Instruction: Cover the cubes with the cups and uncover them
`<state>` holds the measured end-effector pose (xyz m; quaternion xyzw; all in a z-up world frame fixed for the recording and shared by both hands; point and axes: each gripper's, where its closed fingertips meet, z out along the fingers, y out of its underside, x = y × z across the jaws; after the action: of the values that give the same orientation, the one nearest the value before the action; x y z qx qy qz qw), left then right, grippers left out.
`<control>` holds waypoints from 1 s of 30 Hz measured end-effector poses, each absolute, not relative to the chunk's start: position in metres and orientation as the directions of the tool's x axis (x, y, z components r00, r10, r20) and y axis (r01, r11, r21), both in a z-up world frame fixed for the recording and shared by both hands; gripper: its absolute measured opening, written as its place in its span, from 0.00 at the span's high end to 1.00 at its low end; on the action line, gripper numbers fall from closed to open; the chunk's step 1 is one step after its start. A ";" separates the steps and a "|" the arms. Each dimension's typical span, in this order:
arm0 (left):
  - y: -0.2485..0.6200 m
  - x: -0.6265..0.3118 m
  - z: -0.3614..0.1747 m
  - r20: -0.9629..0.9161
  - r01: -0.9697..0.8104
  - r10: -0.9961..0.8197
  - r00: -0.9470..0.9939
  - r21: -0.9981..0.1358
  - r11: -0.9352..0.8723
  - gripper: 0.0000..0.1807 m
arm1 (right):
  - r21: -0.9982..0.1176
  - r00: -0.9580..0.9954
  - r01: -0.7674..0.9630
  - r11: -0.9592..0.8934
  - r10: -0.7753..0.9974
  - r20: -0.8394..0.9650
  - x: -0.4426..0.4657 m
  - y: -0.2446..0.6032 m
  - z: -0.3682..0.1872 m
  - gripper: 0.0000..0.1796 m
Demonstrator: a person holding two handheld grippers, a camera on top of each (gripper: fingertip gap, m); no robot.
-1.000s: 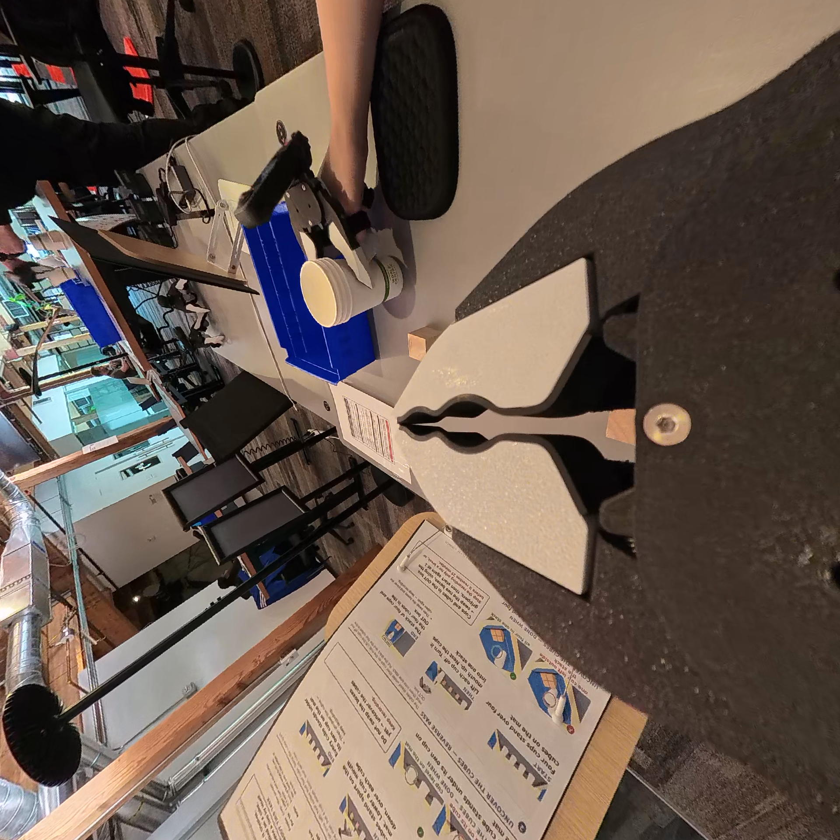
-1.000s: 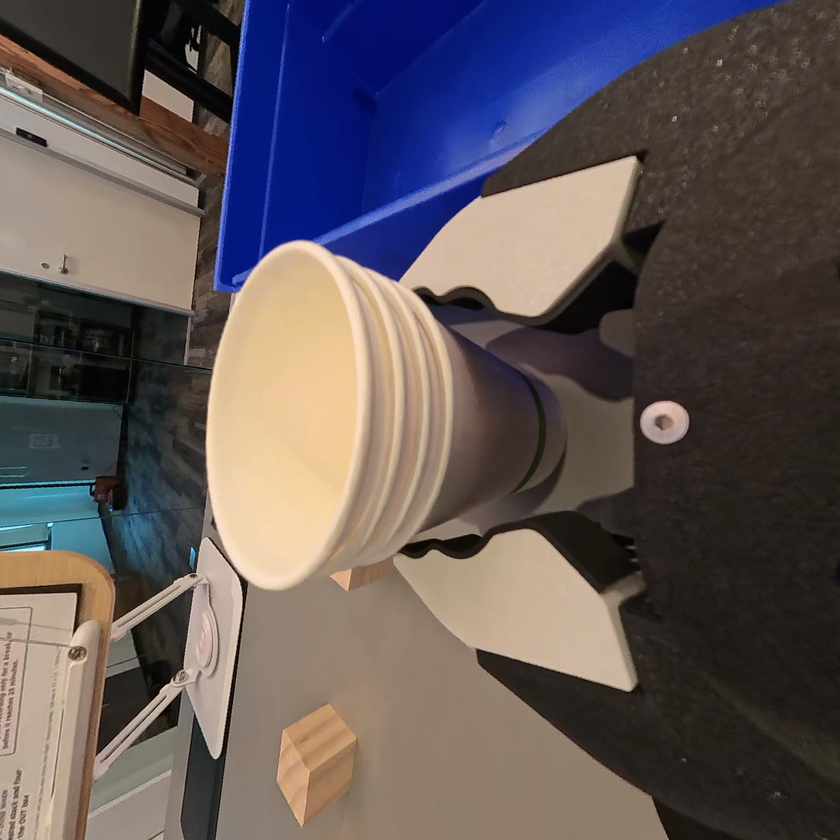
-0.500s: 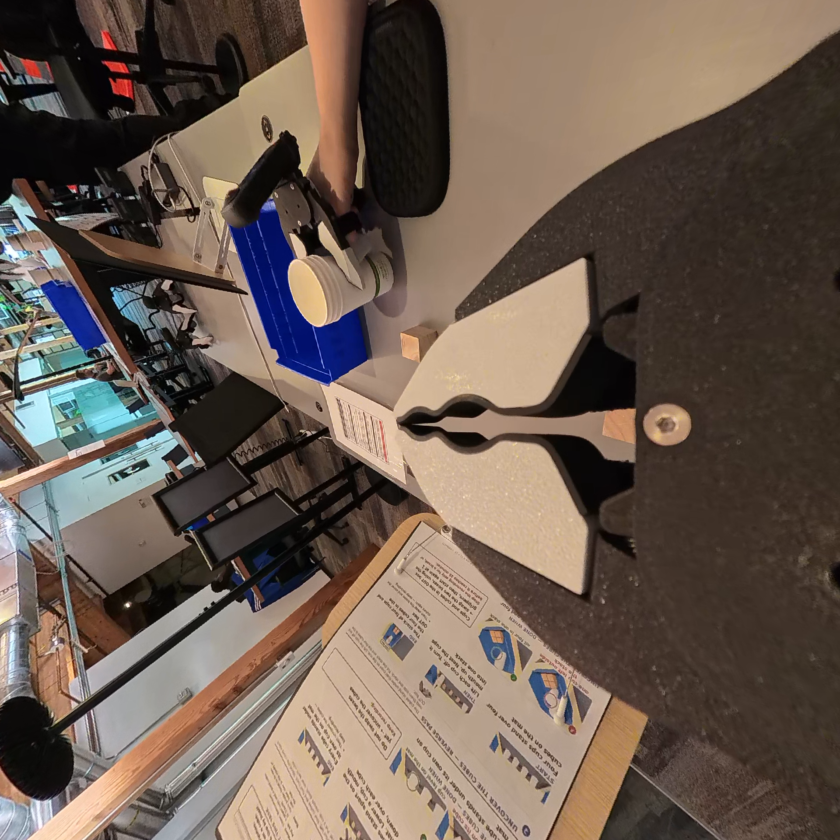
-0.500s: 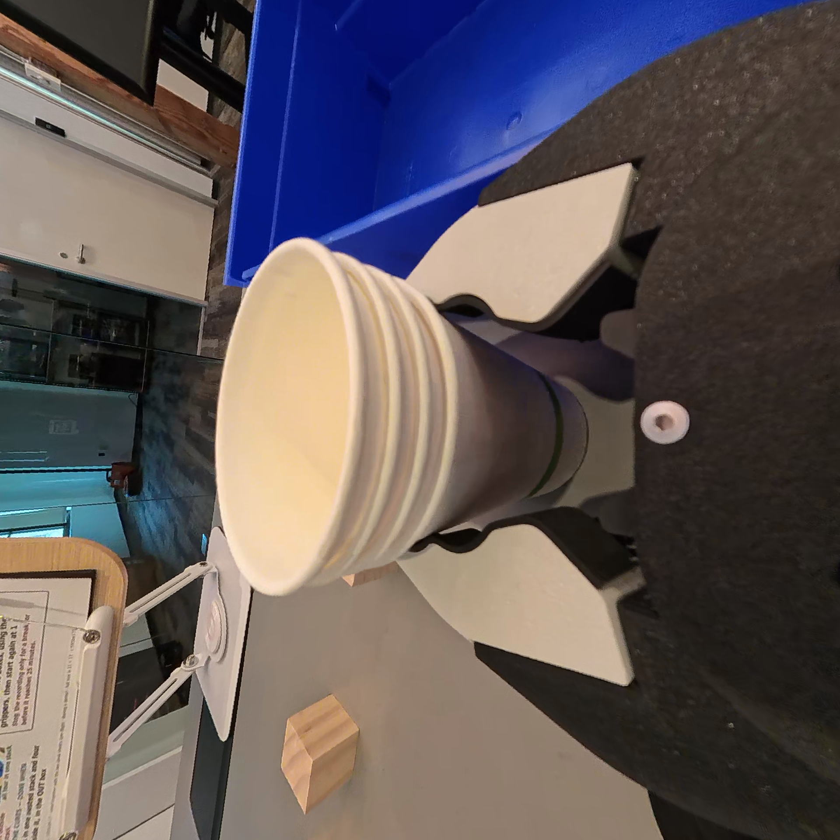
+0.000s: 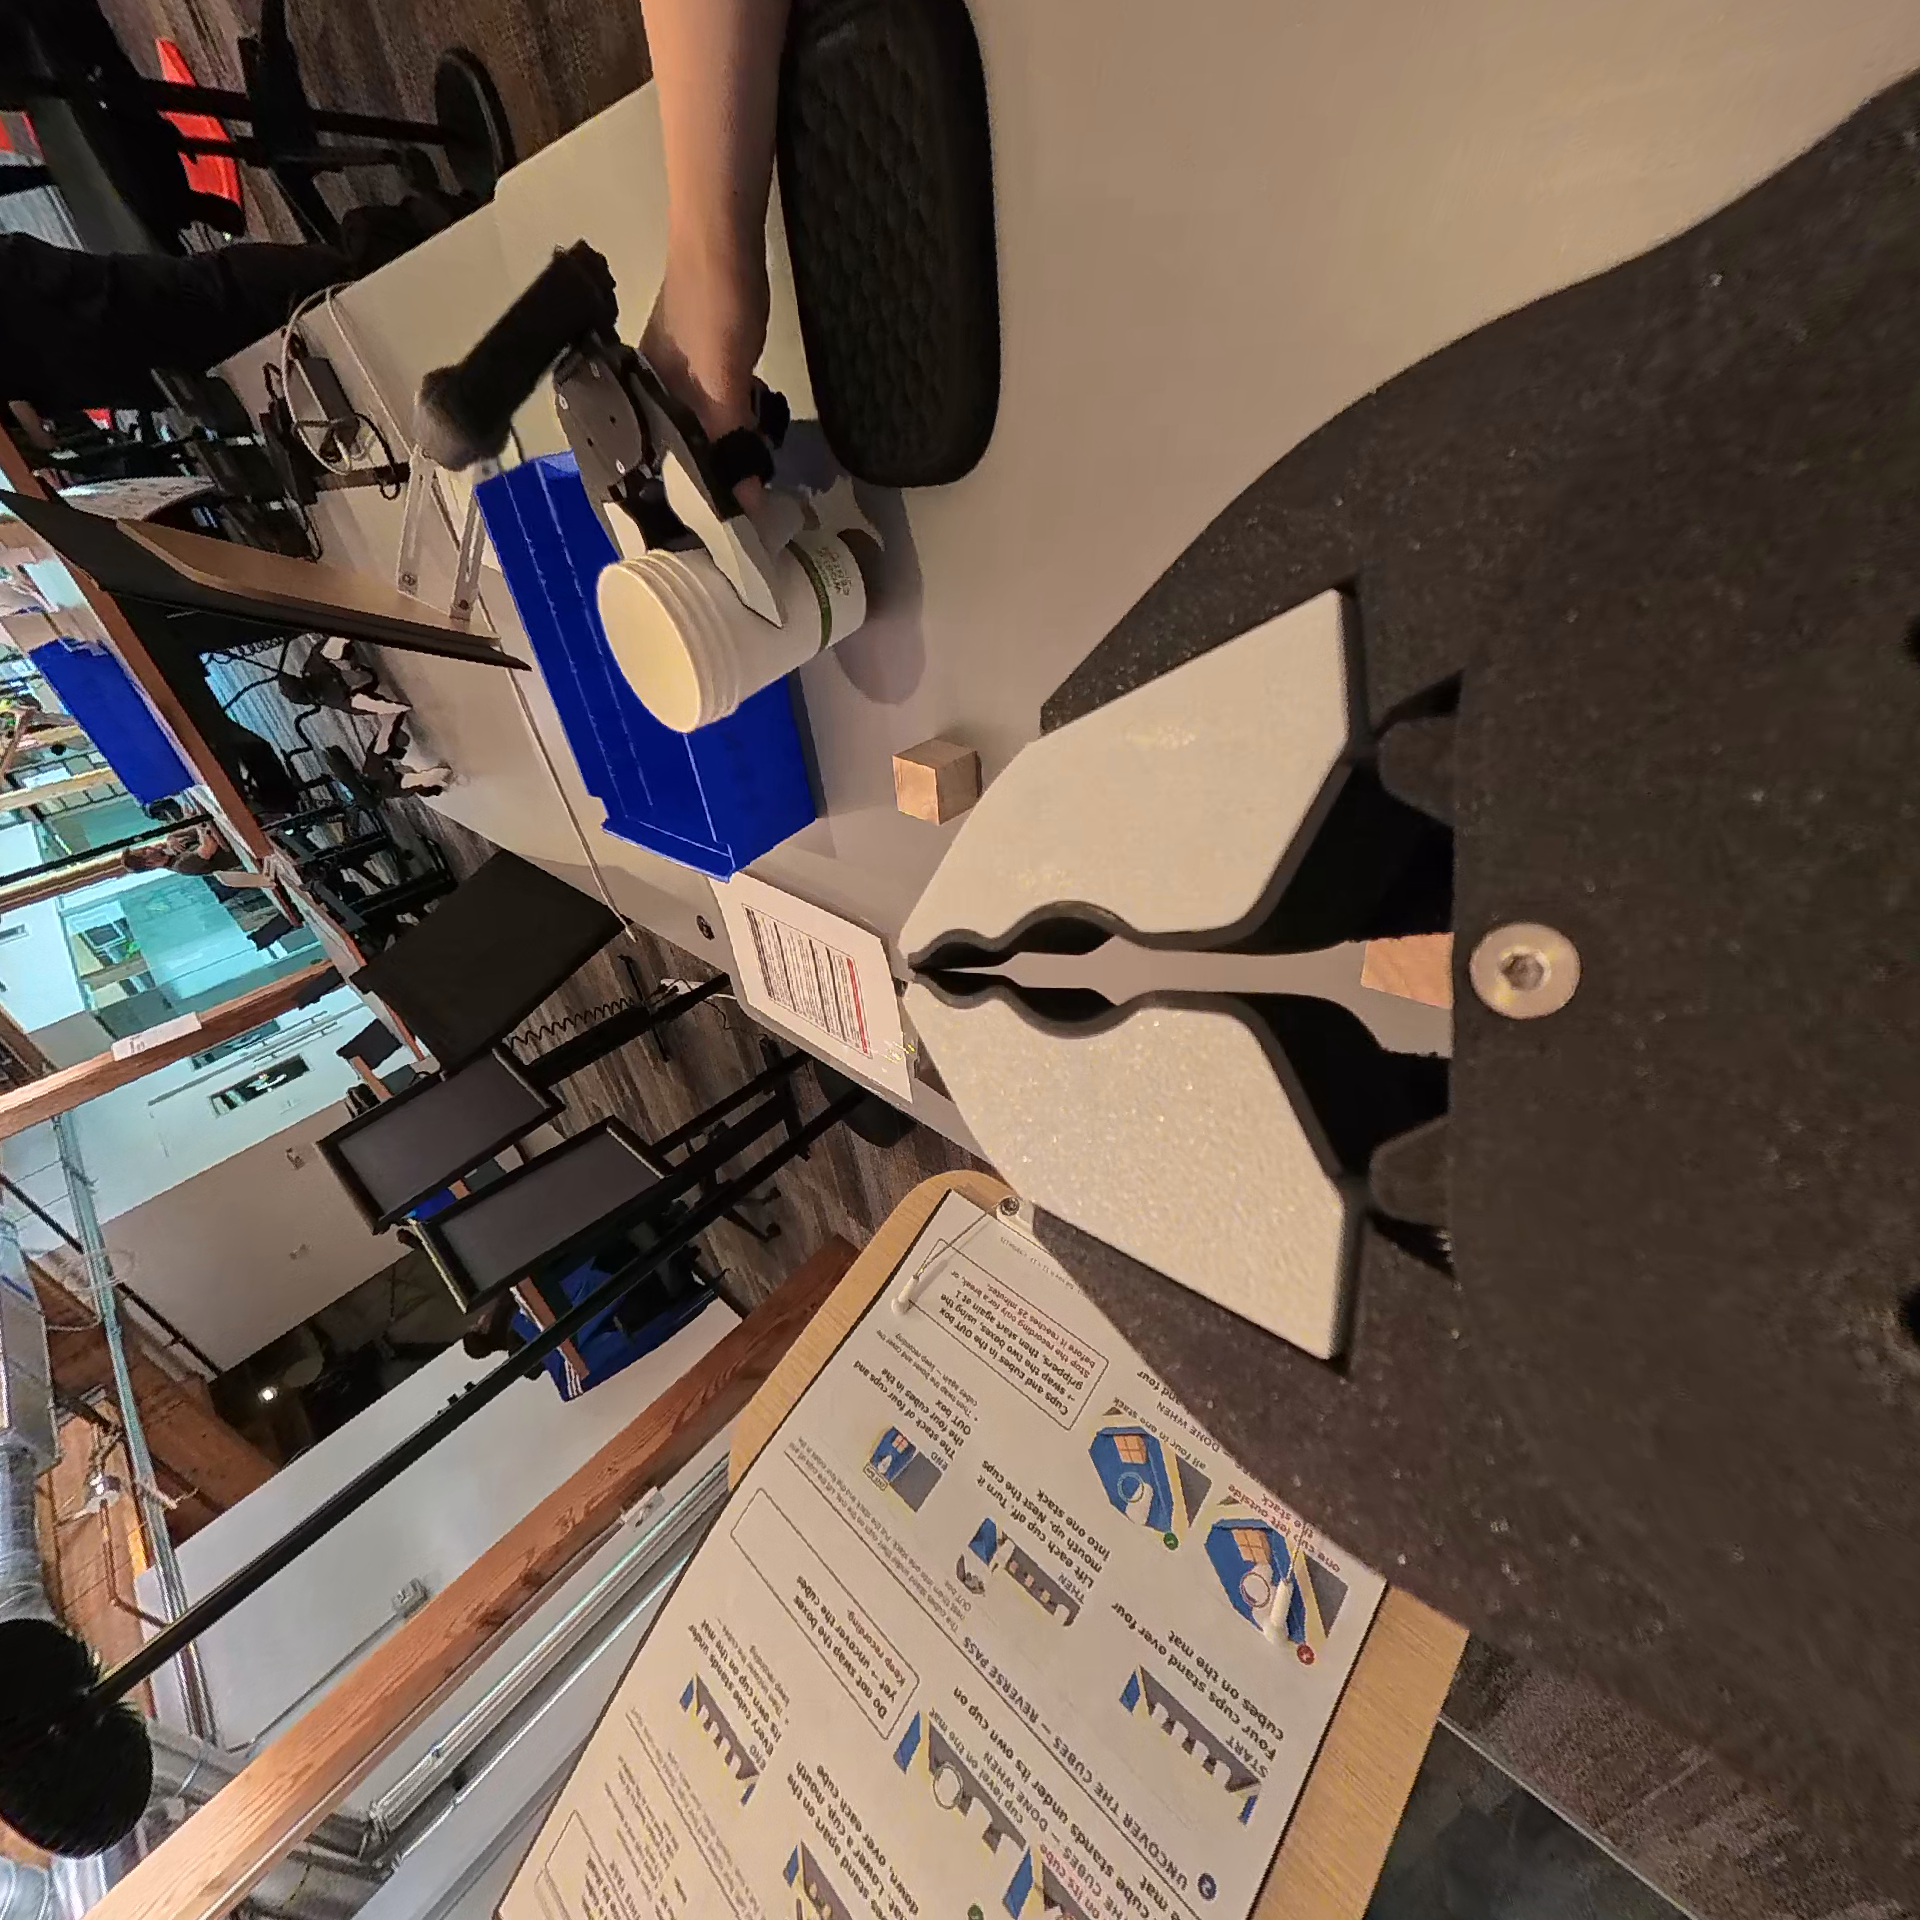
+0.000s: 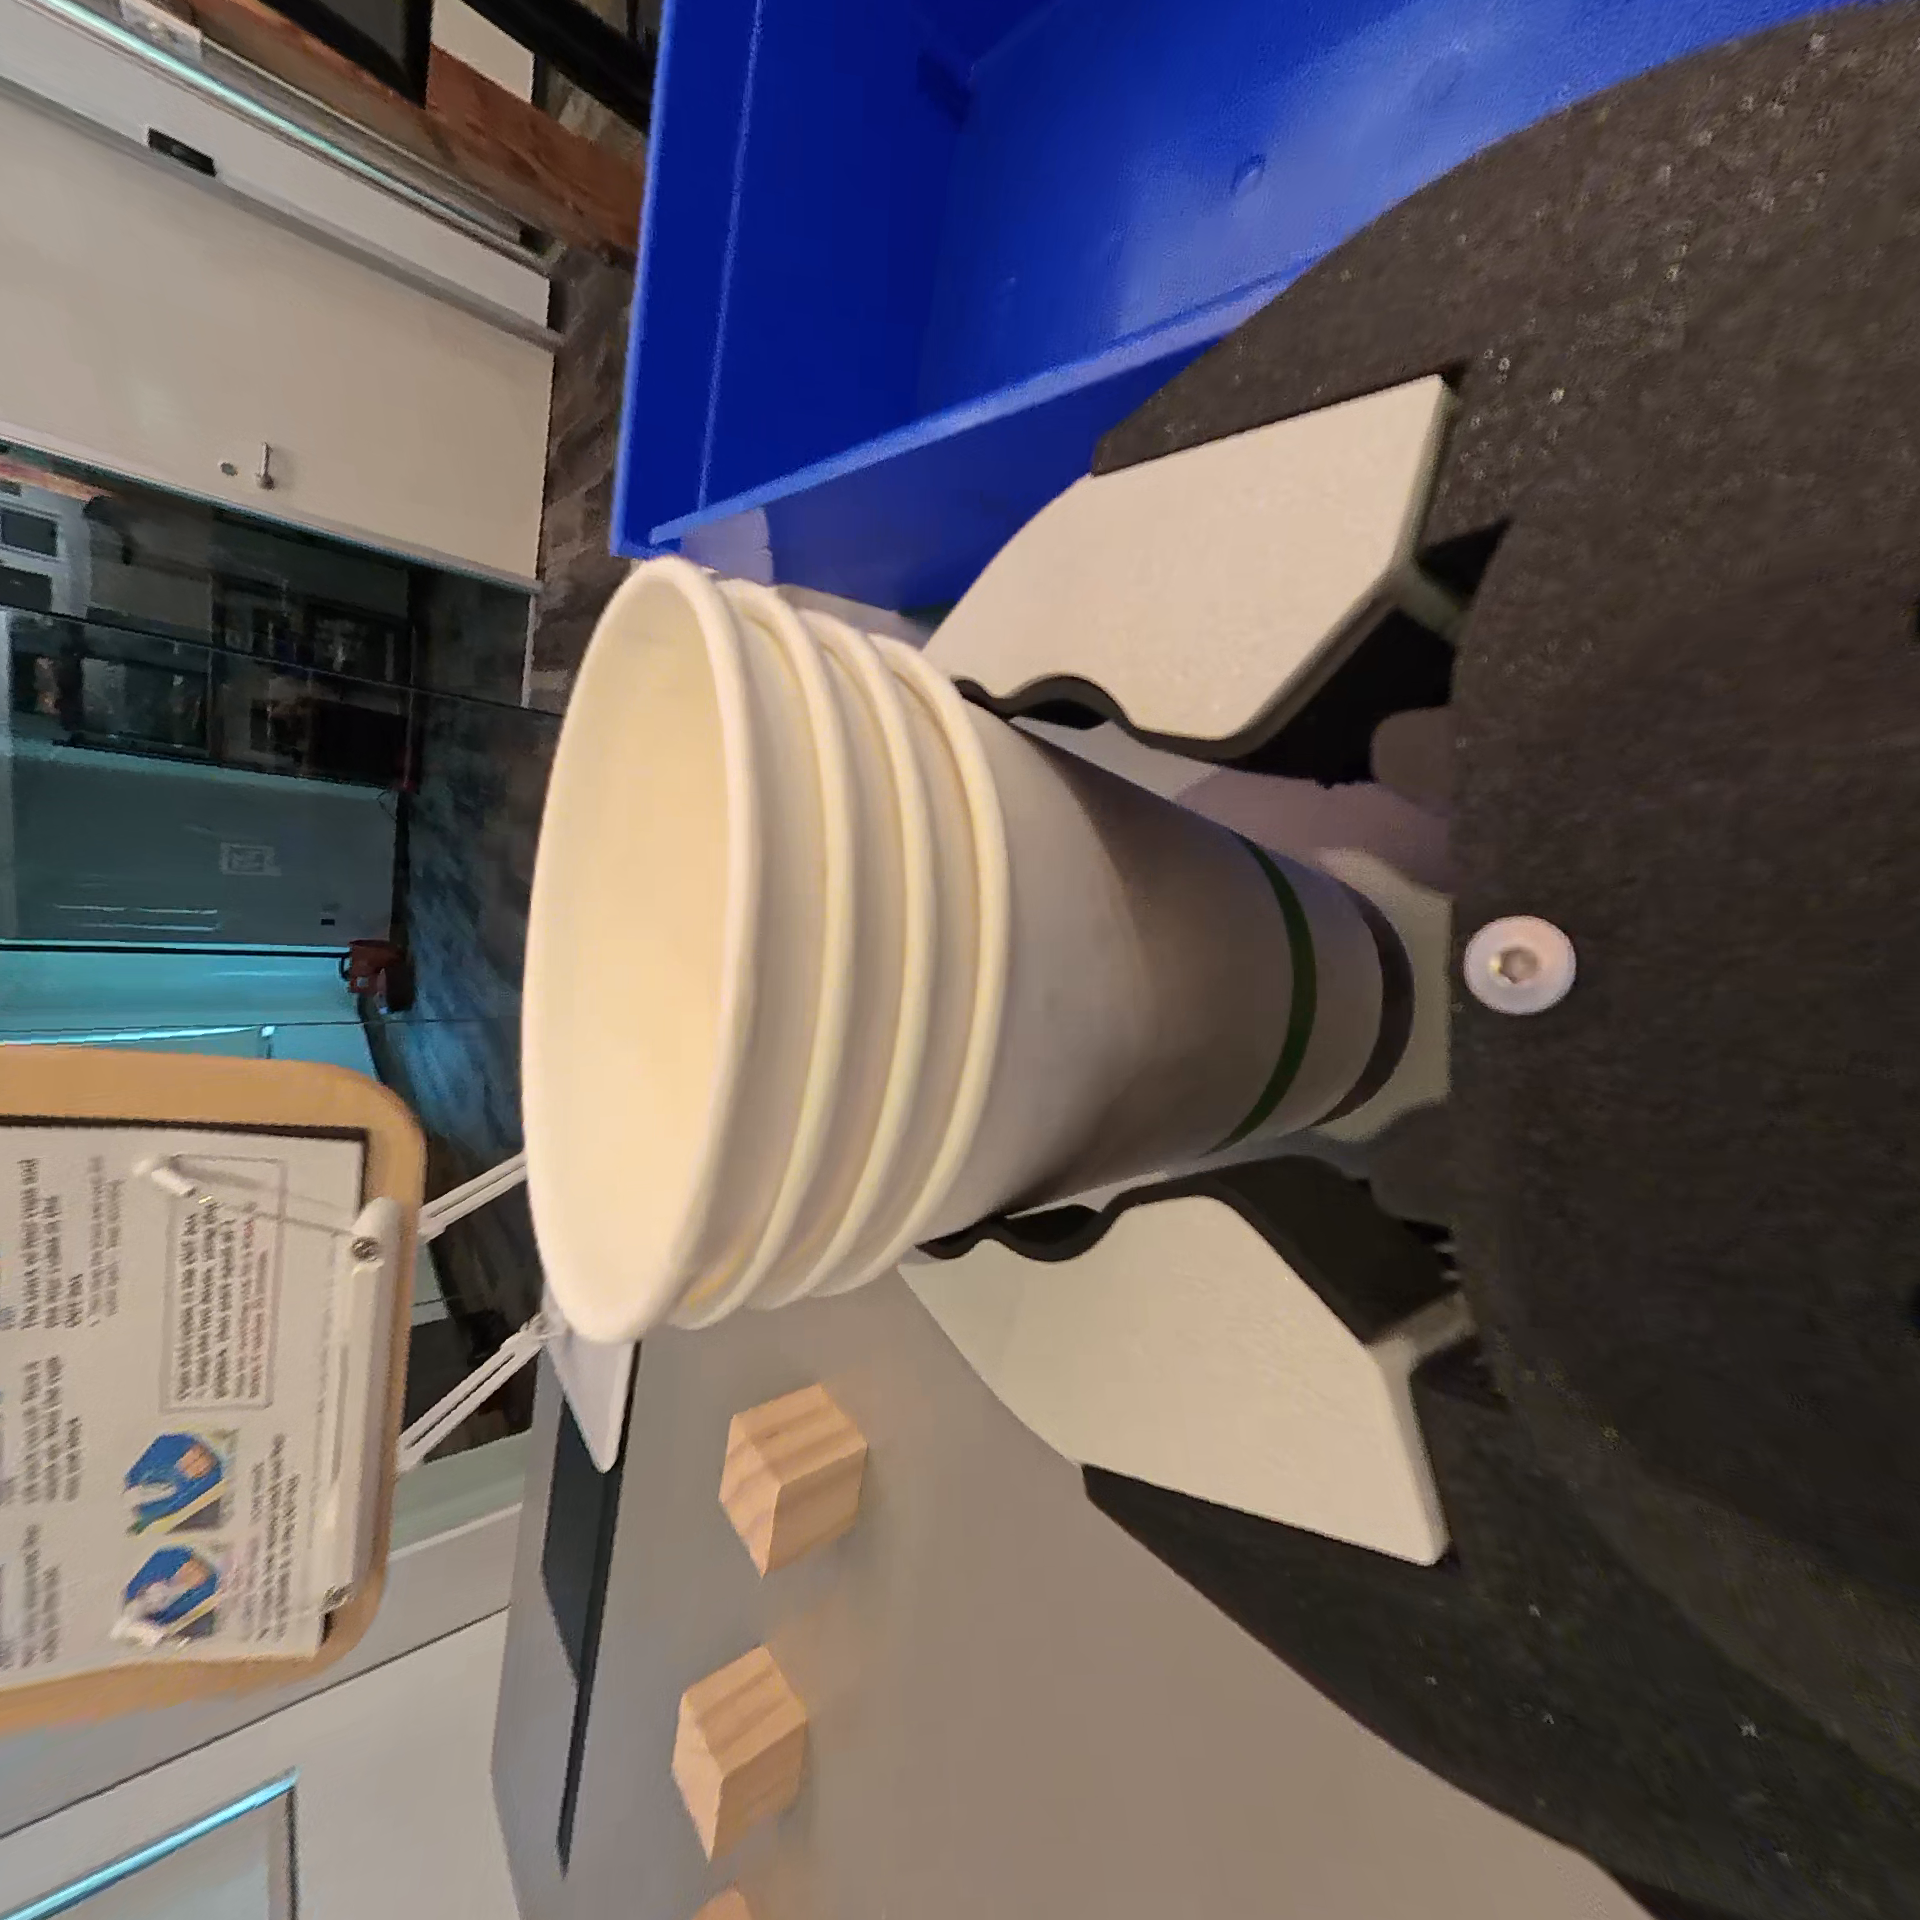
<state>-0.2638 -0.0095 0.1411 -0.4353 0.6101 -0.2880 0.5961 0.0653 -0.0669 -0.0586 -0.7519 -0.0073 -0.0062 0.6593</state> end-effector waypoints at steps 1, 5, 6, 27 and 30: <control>-0.009 -0.264 0.141 -0.478 -0.189 -0.874 0.090 -0.869 0.457 1.00 | -0.993 1.000 0.013 -0.116 0.013 0.011 0.062 -0.069 -0.052 0.49; -0.009 -0.265 0.141 -0.483 -0.194 -0.870 0.099 -0.867 0.459 1.00 | -1.000 0.997 0.029 0.011 0.066 0.030 0.054 -0.080 0.017 0.49; -0.009 -0.265 0.142 -0.483 -0.195 -0.869 0.102 -0.867 0.459 1.00 | -0.997 0.997 0.056 0.049 0.055 0.059 0.061 -0.083 0.043 0.49; -0.027 -0.258 0.140 -0.466 -0.195 -0.883 0.061 -0.873 0.447 1.00 | -0.963 0.980 -0.030 -0.266 -0.197 0.024 0.293 0.004 -0.048 0.49; -0.026 -0.258 0.139 -0.461 -0.197 -0.885 0.060 -0.875 0.443 1.00 | -0.962 0.986 -0.020 -0.272 -0.167 0.027 0.290 0.010 -0.059 0.49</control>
<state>-0.2577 -0.0262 0.1395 -0.4374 0.6186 -0.2956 0.5819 0.2900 0.0104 -0.0590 -0.7952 0.0587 -0.0613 0.6004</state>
